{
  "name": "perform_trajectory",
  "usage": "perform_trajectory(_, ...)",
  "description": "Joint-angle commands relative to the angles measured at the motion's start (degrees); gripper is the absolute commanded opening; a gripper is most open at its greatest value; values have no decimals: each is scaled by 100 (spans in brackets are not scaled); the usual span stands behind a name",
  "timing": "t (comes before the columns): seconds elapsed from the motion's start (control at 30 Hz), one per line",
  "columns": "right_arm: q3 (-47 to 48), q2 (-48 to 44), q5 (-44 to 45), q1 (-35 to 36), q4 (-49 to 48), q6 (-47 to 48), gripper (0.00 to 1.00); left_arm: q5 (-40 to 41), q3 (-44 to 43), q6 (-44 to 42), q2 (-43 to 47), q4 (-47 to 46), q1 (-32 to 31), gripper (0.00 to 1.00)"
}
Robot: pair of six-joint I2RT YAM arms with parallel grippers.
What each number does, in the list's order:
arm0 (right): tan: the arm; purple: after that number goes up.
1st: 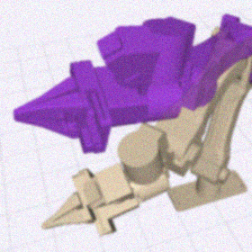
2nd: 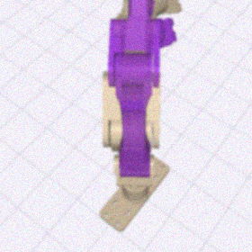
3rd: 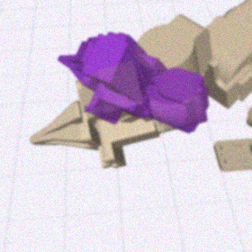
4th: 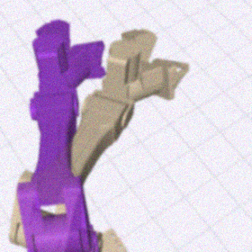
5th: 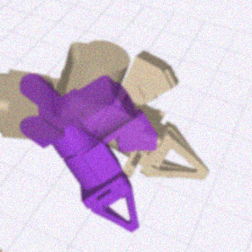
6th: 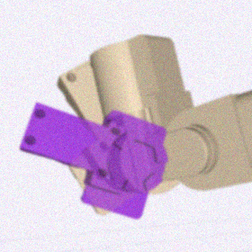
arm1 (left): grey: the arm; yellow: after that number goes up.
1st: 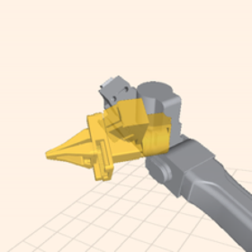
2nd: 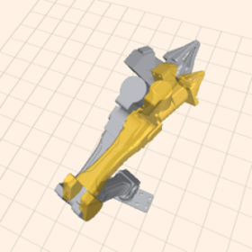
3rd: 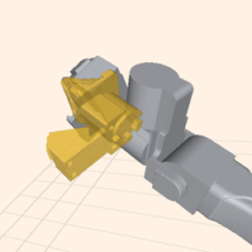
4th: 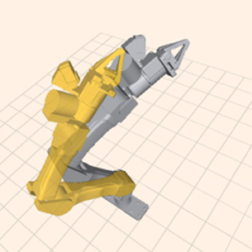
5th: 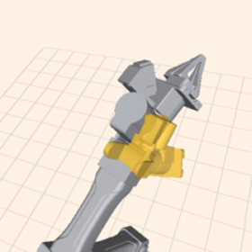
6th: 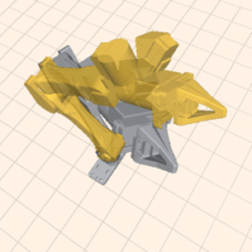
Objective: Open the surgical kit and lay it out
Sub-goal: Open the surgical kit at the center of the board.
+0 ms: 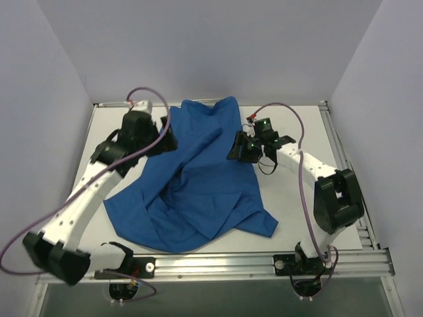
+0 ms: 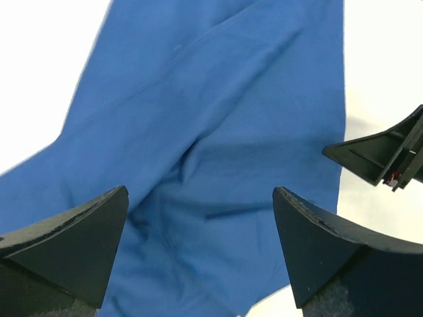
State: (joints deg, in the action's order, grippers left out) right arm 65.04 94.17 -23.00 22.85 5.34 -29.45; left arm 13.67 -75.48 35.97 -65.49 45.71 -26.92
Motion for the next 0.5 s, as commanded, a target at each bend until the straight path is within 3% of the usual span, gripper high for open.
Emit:
perform_trajectory(0.0, 508, 171, 23, -281, -16, 167, 50, -1181, -835, -1265, -1068, -1010, 125, 100)
perform_trajectory(0.2, 1107, 733, 112, -738, 98, 431, 55, -1578, -2294, -2241, -3509, -1065, 187, 100)
perform_trajectory(0.47, 1644, 998, 306, -870, 301, 651, 56, -1060, -4543, -3261, -5446, -407, 38, 94)
